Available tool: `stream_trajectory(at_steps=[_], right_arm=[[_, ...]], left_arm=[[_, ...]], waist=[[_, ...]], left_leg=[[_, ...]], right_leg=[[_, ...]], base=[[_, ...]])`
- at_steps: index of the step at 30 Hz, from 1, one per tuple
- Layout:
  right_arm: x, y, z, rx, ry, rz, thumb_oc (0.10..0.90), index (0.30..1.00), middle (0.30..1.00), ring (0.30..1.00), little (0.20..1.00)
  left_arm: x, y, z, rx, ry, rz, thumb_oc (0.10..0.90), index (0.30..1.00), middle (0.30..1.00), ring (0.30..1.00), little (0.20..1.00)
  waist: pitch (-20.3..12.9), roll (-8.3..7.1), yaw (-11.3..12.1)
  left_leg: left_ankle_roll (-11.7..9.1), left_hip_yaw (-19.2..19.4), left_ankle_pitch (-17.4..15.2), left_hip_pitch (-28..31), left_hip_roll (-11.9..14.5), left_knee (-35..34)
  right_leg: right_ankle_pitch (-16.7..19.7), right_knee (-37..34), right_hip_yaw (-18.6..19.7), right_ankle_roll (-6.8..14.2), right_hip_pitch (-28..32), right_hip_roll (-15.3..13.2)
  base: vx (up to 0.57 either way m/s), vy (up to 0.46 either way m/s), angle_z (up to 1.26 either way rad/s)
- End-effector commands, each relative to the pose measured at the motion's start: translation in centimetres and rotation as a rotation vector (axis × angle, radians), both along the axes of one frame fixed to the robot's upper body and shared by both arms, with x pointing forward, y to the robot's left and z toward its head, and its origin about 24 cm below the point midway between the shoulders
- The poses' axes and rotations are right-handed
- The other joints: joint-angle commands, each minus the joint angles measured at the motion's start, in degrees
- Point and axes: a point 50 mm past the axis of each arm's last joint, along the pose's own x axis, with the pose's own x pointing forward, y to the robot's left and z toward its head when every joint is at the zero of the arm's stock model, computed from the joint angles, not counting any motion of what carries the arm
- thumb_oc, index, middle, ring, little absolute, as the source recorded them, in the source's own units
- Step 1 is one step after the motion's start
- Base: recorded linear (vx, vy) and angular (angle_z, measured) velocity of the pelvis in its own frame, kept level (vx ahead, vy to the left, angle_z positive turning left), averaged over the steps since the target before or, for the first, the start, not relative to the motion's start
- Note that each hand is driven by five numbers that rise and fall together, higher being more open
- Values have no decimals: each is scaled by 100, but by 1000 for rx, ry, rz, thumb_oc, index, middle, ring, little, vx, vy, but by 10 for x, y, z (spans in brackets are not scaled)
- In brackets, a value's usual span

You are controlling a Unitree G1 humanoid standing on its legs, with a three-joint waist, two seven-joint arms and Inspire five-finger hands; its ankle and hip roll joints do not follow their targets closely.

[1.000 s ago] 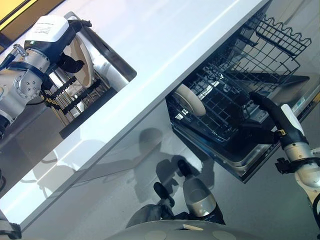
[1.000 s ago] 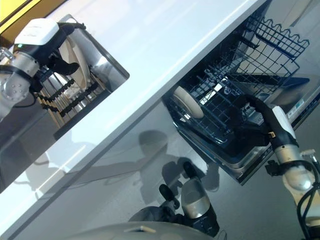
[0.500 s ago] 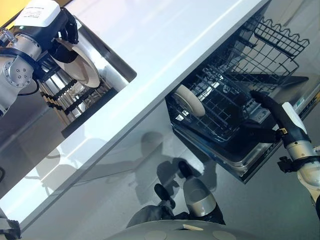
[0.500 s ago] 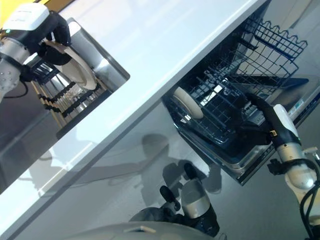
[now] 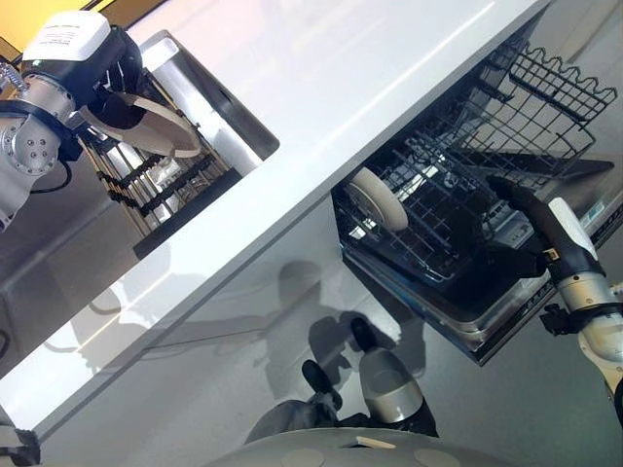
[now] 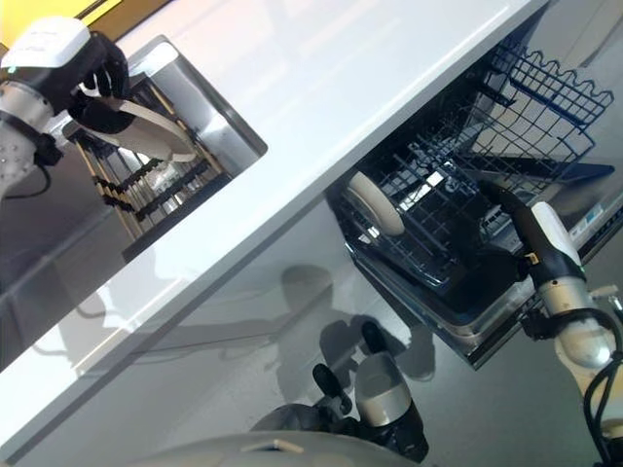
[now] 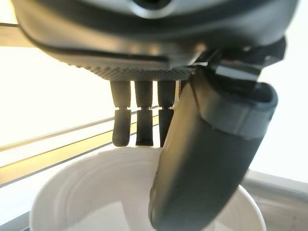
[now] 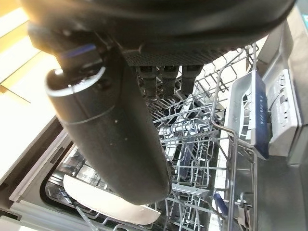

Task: Pick up plates and place into dishwasher.

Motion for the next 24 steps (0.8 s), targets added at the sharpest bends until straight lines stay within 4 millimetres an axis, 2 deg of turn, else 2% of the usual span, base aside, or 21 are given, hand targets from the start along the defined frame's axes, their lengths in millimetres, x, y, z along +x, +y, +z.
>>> stream_trajectory(at_steps=[1, 13, 24], right_arm=[[-1, 16, 52, -39, -286, 114, 800, 900, 900, 900, 900], [0, 23, 65, -21, -376, 156, 800, 900, 900, 900, 900], [10, 32, 77, -12, -447, 214, 800, 900, 900, 900, 900]], left_arm=[[-21, 34, 33, -60, -154, 100, 100, 300, 300, 300, 200], [-24, 29, 54, -124, -276, 43, 100, 300, 300, 300, 200], [-22, 1, 58, -118, -401, -108, 100, 300, 300, 300, 200]], waist=[[-1030, -243, 55], [-1391, -316, 177], [-1727, -353, 399]], left_leg=[[0, 72, -289, -268, -196, 225], [-19, 7, -287, -130, -160, 129], [0, -171, -332, -52, -161, 120]], right_leg=[[-428, 249, -376, 737, -148, 15], [-464, 180, -407, 687, 28, 99], [-557, 245, -350, 628, 135, 161]], base=[[-66, -7, 9], [-68, 17, 3], [-46, 48, 5]])
